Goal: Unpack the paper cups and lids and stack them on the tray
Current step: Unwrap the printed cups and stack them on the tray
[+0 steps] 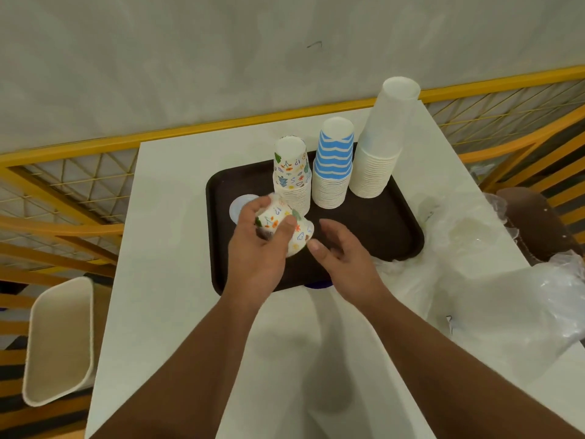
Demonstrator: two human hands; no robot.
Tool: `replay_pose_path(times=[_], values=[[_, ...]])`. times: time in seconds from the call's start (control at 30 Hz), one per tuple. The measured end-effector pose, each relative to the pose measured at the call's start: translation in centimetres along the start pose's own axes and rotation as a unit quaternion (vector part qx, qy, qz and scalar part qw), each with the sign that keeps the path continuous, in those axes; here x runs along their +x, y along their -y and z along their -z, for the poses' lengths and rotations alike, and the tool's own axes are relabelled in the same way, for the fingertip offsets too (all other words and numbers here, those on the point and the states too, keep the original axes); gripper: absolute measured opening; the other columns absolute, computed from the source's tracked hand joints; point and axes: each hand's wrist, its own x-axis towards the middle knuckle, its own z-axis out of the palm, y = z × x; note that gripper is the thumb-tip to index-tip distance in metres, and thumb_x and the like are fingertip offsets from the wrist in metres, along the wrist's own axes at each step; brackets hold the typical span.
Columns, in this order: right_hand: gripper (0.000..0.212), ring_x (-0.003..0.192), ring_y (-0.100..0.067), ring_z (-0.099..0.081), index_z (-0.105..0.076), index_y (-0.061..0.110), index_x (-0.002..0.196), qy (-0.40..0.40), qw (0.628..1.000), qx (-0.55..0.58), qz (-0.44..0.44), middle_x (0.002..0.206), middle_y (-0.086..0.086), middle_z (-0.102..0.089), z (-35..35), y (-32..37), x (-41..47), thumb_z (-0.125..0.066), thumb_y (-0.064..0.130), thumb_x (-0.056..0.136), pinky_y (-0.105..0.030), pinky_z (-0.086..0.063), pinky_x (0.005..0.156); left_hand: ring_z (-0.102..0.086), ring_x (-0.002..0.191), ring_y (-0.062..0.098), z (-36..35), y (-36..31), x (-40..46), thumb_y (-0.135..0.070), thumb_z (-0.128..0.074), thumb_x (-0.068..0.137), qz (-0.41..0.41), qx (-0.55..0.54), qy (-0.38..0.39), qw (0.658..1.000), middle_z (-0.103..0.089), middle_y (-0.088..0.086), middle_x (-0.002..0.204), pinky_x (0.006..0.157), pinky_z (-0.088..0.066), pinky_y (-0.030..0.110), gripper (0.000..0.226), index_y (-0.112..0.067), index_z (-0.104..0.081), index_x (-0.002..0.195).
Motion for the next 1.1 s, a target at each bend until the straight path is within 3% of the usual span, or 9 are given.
replay_pose_path(times=[0.1,0.27,0.4,0.57,0.8,1.1], values=[[0.072,0.145,-0.023,-0.026,-0.029,0.032,0.150,-0.012,0.958,-0.286,-0.004,0.158,0.000,-0.029,-0.7,-1.5,3.1,-0.056,0.059,0.089,-0.042,-0.031,0.115,-0.056,0.117,0.007,0.7,-0.7,1.1,-0.030,-0.071,0.087,-0.089,0.075,0.005,0.993,-0.052,-0.010,0.133,0.091,-0.056,0.032,0.047,-0.035,-0.048,0.128],[0.087,0.150,-0.033,0.006,-0.005,0.037,0.155,0.061,0.865,-0.498,-0.027,0.164,-0.004,0.004,-1.8,-3.6,5.5,-0.044,0.073,0.086,-0.050,-0.005,0.121,-0.052,0.122,0.011,0.5,-2.8,3.6,-0.030,-0.070,0.087,-0.246,0.118,0.009,0.962,-0.051,-0.007,0.131,0.095,-0.053,0.038,0.051,-0.020,-0.048,0.132],[0.088,0.149,-0.032,0.014,0.000,0.040,0.154,0.069,0.853,-0.516,-0.040,0.163,-0.002,0.014,-2.3,-4.0,5.8,-0.038,0.079,0.084,-0.051,0.002,0.120,-0.053,0.119,0.018,-0.1,-4.3,6.2,-0.029,-0.069,0.087,-0.314,0.125,-0.002,0.941,-0.049,0.000,0.131,0.095,-0.052,0.040,0.050,-0.015,-0.049,0.131],[0.089,0.149,-0.032,0.014,-0.001,0.041,0.154,0.066,0.853,-0.516,-0.037,0.164,-0.001,0.013,-2.2,-4.3,5.9,-0.037,0.081,0.082,-0.051,0.002,0.120,-0.053,0.119,0.020,-1.6,-5.8,9.5,-0.022,-0.068,0.087,-0.350,0.128,0.002,0.928,-0.050,0.008,0.133,0.095,-0.051,0.034,0.048,-0.011,-0.049,0.130],[0.088,0.149,-0.031,0.015,-0.001,0.042,0.153,0.065,0.858,-0.509,-0.036,0.164,-0.001,0.013,-2.2,-4.5,5.8,-0.035,0.081,0.083,-0.050,0.003,0.120,-0.053,0.120,0.017,-2.9,-2.4,10.9,-0.022,-0.069,0.089,-0.278,0.187,0.045,0.941,-0.048,0.004,0.137,0.099,-0.051,0.035,0.048,-0.018,-0.047,0.131],[0.088,0.149,-0.031,0.016,0.000,0.043,0.153,0.067,0.859,-0.506,-0.039,0.164,0.000,0.014,-2.2,-4.4,5.9,-0.037,0.081,0.083,-0.049,0.005,0.119,-0.049,0.125,0.020,-3.0,-1.3,11.2,-0.030,-0.062,0.094,-0.246,0.280,0.067,0.926,-0.042,0.004,0.143,0.102,-0.048,0.032,0.047,-0.016,-0.043,0.135]])
